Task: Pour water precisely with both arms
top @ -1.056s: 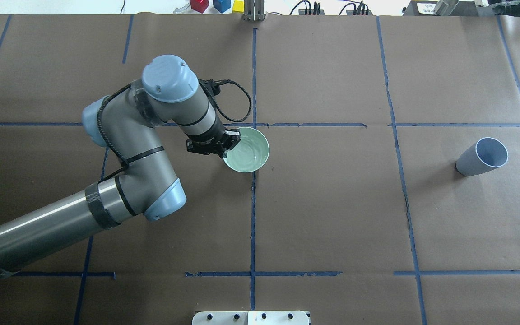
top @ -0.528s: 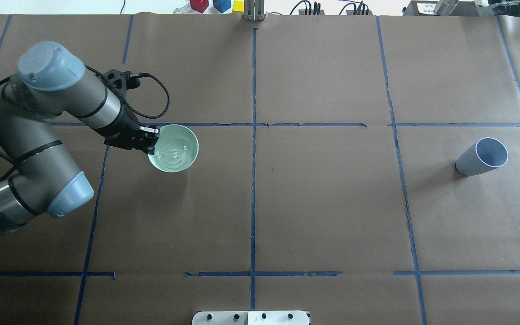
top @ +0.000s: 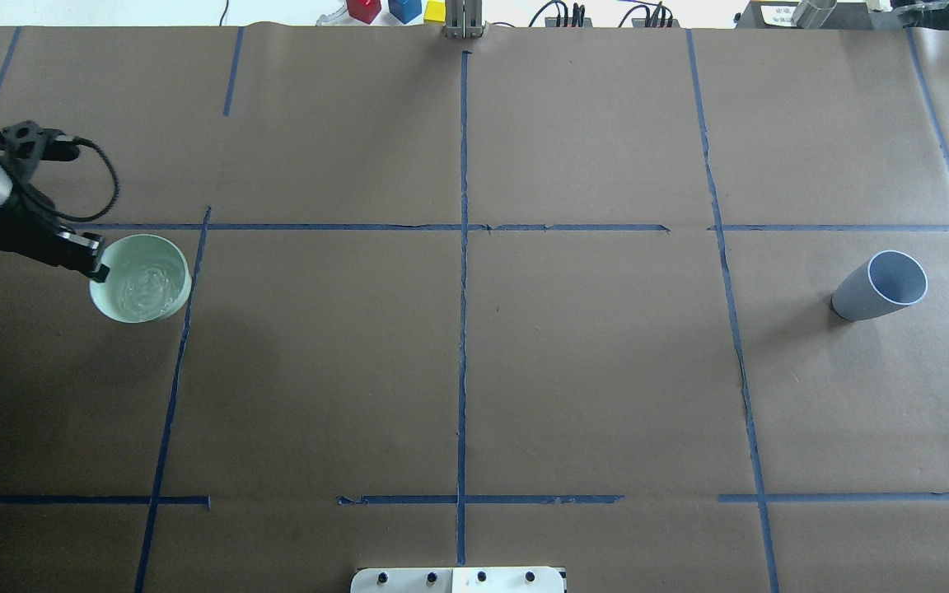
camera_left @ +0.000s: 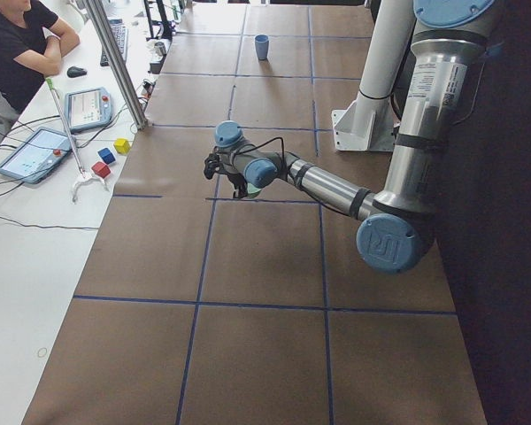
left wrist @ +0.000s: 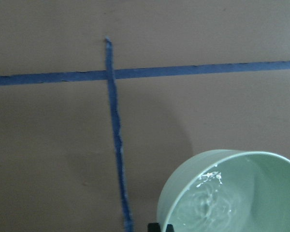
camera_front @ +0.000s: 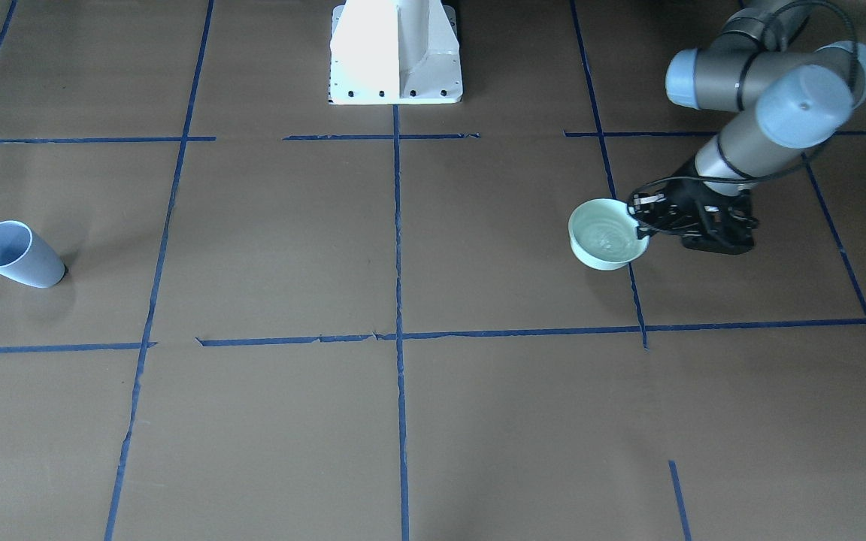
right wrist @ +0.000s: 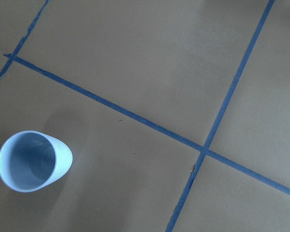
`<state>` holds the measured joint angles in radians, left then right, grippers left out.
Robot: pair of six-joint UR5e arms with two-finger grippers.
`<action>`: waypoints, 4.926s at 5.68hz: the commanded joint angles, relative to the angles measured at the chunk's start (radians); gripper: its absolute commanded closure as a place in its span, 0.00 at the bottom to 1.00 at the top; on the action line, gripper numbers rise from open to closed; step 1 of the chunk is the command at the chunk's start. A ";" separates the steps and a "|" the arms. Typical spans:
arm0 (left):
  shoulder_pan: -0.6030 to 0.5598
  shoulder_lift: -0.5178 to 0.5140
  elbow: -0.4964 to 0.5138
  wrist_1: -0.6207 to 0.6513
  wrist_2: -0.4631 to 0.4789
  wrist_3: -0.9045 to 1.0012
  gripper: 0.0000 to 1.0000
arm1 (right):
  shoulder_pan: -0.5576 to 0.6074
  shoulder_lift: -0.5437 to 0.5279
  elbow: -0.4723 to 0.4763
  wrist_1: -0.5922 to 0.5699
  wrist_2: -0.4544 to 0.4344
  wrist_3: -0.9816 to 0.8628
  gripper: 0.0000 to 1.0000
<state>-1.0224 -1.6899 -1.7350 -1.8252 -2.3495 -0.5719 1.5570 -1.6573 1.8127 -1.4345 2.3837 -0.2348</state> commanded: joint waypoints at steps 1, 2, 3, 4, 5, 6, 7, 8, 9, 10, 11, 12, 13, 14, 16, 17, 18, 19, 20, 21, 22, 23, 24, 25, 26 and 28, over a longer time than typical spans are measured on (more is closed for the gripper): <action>-0.115 0.058 0.090 0.004 -0.075 0.227 1.00 | 0.000 -0.001 0.007 0.000 -0.003 0.000 0.00; -0.133 0.059 0.136 0.004 -0.088 0.268 1.00 | 0.000 -0.006 0.013 -0.003 -0.003 0.002 0.00; -0.128 0.055 0.161 0.000 -0.088 0.261 1.00 | 0.000 -0.007 0.014 -0.003 -0.003 0.002 0.00; -0.125 0.049 0.196 -0.005 -0.088 0.262 1.00 | 0.000 -0.007 0.014 -0.001 -0.003 0.002 0.00; -0.120 0.041 0.231 -0.019 -0.088 0.265 1.00 | 0.000 -0.007 0.014 -0.003 -0.003 0.002 0.00; -0.120 0.042 0.257 -0.061 -0.088 0.262 0.99 | 0.000 -0.006 0.014 -0.003 -0.003 0.002 0.00; -0.120 0.042 0.279 -0.087 -0.088 0.262 0.88 | 0.000 -0.006 0.014 -0.003 -0.003 0.006 0.00; -0.120 0.041 0.294 -0.089 -0.088 0.262 0.59 | 0.000 -0.004 0.014 -0.003 -0.003 0.008 0.00; -0.119 0.042 0.299 -0.089 -0.088 0.261 0.39 | 0.000 -0.001 0.014 -0.003 -0.003 0.011 0.00; -0.119 0.039 0.299 -0.089 -0.088 0.259 0.13 | 0.000 0.005 0.014 -0.015 -0.003 0.011 0.00; -0.122 0.038 0.281 -0.089 -0.124 0.259 0.01 | 0.000 0.010 0.014 -0.017 -0.003 0.012 0.00; -0.175 0.048 0.217 -0.086 -0.183 0.265 0.00 | -0.009 0.020 0.013 -0.085 0.009 0.009 0.00; -0.282 0.050 0.156 -0.086 -0.177 0.271 0.00 | -0.011 0.062 0.020 -0.219 0.009 0.000 0.00; -0.370 0.059 0.096 -0.083 -0.168 0.271 0.00 | -0.023 0.056 0.014 -0.268 0.006 -0.003 0.00; -0.480 0.116 0.092 -0.001 -0.043 0.455 0.00 | -0.025 -0.001 -0.024 -0.268 0.005 -0.003 0.00; -0.558 0.108 0.078 0.246 -0.041 0.665 0.00 | -0.026 -0.010 -0.016 -0.265 0.005 -0.001 0.00; -0.602 0.099 0.021 0.456 -0.034 0.708 0.00 | -0.047 -0.010 -0.016 -0.264 -0.004 0.008 0.00; -0.602 0.117 -0.035 0.502 -0.021 0.721 0.00 | -0.051 -0.012 -0.007 -0.264 -0.004 0.011 0.00; -0.599 0.134 -0.035 0.506 0.016 0.718 0.00 | -0.051 -0.012 -0.004 -0.259 -0.006 0.012 0.00; -0.596 0.156 -0.037 0.485 0.021 0.716 0.00 | -0.051 -0.015 -0.006 -0.256 -0.011 0.015 0.00; -0.590 0.167 -0.040 0.486 0.018 0.712 0.00 | -0.051 -0.015 -0.006 -0.254 -0.009 0.021 0.00; -0.588 0.224 -0.081 0.475 0.012 0.719 0.00 | -0.052 -0.015 -0.012 -0.253 -0.011 0.019 0.00; -0.588 0.251 -0.127 0.475 0.010 0.718 0.00 | -0.052 -0.015 -0.010 -0.253 -0.009 0.014 0.00; -0.588 0.271 -0.141 0.478 0.016 0.718 0.00 | -0.052 -0.015 -0.013 -0.253 -0.011 0.014 0.00; -0.587 0.276 -0.144 0.491 0.021 0.718 0.00 | -0.051 -0.015 -0.012 -0.253 -0.011 0.011 0.00; -0.585 0.302 -0.163 0.492 0.021 0.718 0.00 | -0.051 -0.015 -0.007 -0.253 -0.011 0.011 0.00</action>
<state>-1.6086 -1.3954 -1.8922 -1.3341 -2.3289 0.1458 1.5062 -1.6720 1.8030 -1.6874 2.3731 -0.2237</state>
